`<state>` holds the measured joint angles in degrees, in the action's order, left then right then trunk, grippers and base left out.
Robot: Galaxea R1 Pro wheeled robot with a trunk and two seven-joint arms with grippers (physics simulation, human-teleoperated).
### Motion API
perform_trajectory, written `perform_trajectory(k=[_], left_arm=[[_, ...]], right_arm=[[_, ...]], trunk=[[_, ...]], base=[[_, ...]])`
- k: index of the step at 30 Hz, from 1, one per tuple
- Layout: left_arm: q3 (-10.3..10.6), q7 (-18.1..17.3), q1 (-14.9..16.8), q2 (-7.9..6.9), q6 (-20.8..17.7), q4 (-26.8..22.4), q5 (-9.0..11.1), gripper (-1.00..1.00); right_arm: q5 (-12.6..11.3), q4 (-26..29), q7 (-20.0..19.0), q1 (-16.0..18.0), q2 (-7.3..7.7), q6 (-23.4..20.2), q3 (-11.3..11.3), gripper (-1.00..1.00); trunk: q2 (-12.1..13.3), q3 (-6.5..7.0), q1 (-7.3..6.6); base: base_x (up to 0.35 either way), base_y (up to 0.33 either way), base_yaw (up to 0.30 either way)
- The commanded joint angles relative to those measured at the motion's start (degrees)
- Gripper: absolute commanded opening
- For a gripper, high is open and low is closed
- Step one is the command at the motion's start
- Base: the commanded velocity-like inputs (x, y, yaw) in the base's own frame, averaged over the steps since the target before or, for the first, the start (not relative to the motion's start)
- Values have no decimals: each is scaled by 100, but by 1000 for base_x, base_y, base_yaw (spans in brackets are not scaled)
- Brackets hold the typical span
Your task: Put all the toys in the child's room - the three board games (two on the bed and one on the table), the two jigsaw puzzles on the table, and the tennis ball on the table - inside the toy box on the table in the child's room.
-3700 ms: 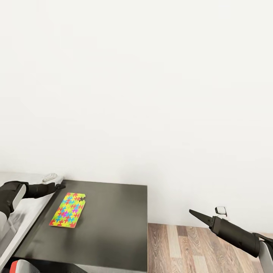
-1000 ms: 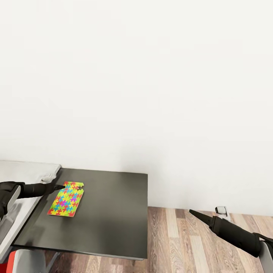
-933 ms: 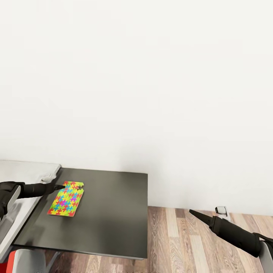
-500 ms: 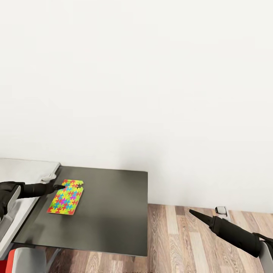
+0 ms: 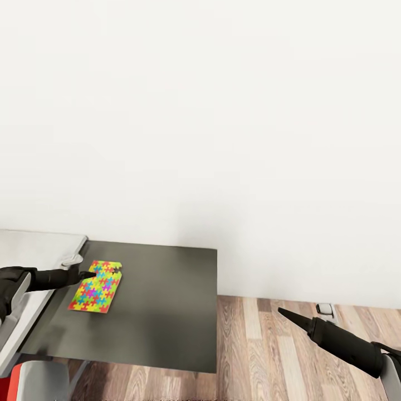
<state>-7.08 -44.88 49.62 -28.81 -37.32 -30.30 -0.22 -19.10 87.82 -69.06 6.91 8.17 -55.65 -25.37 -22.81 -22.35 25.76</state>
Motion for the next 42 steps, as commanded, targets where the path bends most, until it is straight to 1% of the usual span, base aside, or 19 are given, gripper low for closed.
perform_trajectory(k=[1,12,18,22,42], left_arm=[[-21,-21,4,3,-45,-2,-3,100],[-21,-27,4,15,-46,-2,-5,100],[-21,-29,4,16,-47,-2,-5,100],[-21,-29,4,16,-47,-2,-5,100],[-21,-29,4,8,-47,-2,-5,100]], right_arm=[[-6,0,-12,4,1,-28,-3,100],[-6,-1,-16,-4,-6,1,-16,100],[-9,1,-24,-21,-9,255,-20,100],[-12,-5,-21,-30,-9,347,-15,100],[-22,5,-6,-39,-8,389,-40,100]], trunk=[[-10,-17,3],[-10,-44,3],[-10,-46,3],[-10,-46,3],[-10,-51,3]], base=[[0,0,0],[0,0,0],[0,0,0],[0,0,0],[0,0,0]])
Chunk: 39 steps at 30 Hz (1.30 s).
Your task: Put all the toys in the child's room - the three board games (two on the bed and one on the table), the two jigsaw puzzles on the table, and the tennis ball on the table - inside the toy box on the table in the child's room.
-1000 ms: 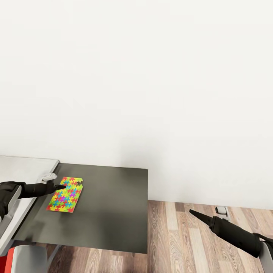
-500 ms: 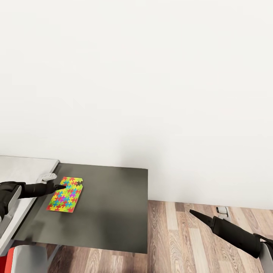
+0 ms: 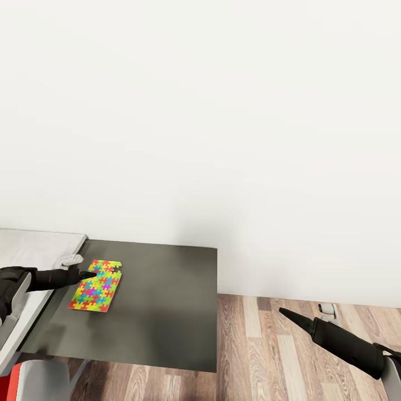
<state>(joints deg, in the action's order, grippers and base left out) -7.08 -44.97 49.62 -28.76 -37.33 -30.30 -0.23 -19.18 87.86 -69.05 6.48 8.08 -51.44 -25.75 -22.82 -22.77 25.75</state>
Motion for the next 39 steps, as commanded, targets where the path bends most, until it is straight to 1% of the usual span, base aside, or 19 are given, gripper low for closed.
perform_trajectory(k=[1,39], left_arm=[[-21,-21,4,2,-46,-2,-3,100],[-22,-20,4,-7,-40,-2,-3,100]], right_arm=[[-15,1,-6,3,1,-34,-4,100],[-16,-14,5,4,1,-51,-9,100]], trunk=[[-10,-13,3],[-10,-350,3]], base=[[0,0,0],[0,0,0]])
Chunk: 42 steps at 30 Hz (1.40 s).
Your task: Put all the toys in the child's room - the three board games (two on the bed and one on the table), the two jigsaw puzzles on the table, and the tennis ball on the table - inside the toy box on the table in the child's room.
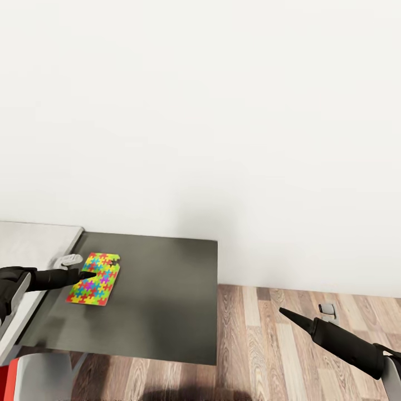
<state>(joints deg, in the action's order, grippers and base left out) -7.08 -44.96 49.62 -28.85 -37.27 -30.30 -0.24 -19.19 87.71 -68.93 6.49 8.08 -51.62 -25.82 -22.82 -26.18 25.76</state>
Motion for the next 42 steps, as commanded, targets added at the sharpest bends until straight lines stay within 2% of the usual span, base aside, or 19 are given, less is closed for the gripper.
perform_trajectory(k=[1,30,42], left_arm=[[-21,-21,4,2,-46,-3,-3,100],[-21,-36,4,6,-44,-3,15,100],[-21,-39,4,11,-35,-3,24,100]], right_arm=[[-14,1,-7,3,1,-32,-2,100],[-14,9,-15,4,1,-23,-9,100],[-14,9,-15,2,1,-23,-11,100]], trunk=[[-10,-18,3],[-10,-58,3],[-10,-58,3]], base=[[0,0,0],[0,0,-25],[0,-77,-26]])
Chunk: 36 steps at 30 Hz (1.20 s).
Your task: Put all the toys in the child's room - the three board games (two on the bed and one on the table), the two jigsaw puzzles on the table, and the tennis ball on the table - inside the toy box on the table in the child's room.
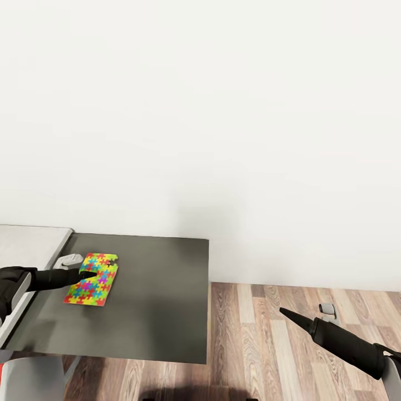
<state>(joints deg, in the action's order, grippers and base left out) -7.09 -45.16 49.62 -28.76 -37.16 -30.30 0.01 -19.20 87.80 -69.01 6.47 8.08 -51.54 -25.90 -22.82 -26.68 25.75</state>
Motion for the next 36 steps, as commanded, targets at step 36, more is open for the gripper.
perform_trajectory(k=[36], left_arm=[[-1,-394,-2,48,138,-2,-22,100]], right_arm=[[-46,-16,-21,12,9,-32,-11,100]], trunk=[[-9,142,3]], base=[[-14,-28,-126]])
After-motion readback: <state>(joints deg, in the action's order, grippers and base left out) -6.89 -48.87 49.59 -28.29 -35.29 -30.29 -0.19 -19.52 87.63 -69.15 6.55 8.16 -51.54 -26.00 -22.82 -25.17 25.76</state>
